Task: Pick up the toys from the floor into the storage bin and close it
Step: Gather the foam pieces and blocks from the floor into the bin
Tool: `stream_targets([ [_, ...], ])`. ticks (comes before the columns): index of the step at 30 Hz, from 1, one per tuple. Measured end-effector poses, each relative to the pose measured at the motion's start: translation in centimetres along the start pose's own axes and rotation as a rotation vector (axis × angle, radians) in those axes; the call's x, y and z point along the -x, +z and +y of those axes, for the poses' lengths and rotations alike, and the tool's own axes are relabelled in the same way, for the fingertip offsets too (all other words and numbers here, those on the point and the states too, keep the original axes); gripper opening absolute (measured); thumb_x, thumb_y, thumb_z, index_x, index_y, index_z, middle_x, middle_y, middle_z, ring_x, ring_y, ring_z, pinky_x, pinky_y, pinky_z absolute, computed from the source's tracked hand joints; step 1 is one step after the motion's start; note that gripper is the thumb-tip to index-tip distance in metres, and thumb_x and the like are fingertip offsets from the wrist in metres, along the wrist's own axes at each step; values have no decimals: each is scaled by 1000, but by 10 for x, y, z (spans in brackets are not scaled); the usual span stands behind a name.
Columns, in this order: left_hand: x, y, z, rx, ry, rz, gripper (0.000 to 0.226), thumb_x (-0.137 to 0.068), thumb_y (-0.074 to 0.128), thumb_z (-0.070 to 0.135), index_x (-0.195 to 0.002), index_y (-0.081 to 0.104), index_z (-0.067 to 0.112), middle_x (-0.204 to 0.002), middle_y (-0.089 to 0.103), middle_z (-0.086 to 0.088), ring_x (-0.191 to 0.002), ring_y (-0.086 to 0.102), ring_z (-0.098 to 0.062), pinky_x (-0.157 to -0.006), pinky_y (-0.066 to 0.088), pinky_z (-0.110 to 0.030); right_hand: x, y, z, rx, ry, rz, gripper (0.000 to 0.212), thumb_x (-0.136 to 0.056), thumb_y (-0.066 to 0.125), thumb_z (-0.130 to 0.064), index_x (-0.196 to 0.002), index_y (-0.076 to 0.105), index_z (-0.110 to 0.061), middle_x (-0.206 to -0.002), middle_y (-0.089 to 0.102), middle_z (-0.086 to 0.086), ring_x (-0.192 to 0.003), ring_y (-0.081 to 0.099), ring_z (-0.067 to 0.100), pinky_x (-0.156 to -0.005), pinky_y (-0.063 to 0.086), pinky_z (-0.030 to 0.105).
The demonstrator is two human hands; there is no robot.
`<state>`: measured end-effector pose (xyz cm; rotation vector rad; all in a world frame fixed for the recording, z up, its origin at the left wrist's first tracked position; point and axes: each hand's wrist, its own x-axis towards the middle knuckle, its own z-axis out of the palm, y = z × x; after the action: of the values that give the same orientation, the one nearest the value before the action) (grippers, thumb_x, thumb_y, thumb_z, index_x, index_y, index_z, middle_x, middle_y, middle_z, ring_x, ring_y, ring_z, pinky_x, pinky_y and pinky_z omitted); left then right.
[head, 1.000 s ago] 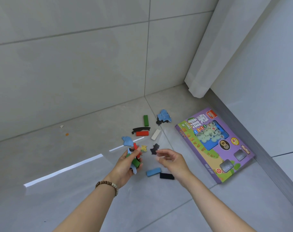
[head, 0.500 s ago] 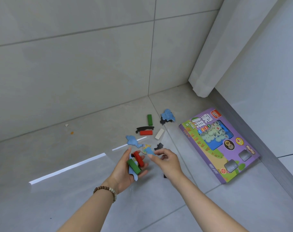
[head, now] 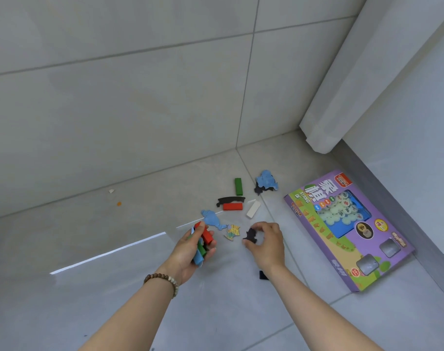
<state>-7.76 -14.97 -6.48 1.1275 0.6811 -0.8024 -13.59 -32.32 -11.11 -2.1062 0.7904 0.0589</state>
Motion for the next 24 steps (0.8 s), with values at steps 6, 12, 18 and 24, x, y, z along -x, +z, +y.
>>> stream_targets([
  [6,-9,9,13,-11,-43,-94,44,-92,49,47,-111,61,10,-112,68,-14,-90,69,-25,-75,58,-33,0,-4,-31,-451,56,-88,21,-78,72,-6,-83,56,-18,-84,63,3,-72,60,16,-57,48,19],
  [12,-16,23,15,50,-59,-181,42,-86,57,48,-106,66,12,-106,70,-11,-86,67,-23,-77,59,-32,-26,-17,-59,-316,-141,-103,24,-75,77,-23,-94,63,-22,-98,59,-7,-81,53,5,-72,42,14],
  [18,-28,22,26,-10,7,-67,23,-90,57,36,-103,63,18,-86,71,0,-67,66,-9,-53,54,-17,-60,-14,-27,-37,-47,-111,61,-74,79,-21,-127,51,-18,-127,42,0,-122,41,17,-101,35,25],
  [24,-35,12,32,5,29,-41,22,-90,58,35,-103,63,19,-96,69,-3,-78,63,-15,-52,53,-18,-58,-2,-40,-66,-245,-63,41,-76,76,-23,-114,61,-20,-113,46,-9,-105,48,8,-88,39,11],
])
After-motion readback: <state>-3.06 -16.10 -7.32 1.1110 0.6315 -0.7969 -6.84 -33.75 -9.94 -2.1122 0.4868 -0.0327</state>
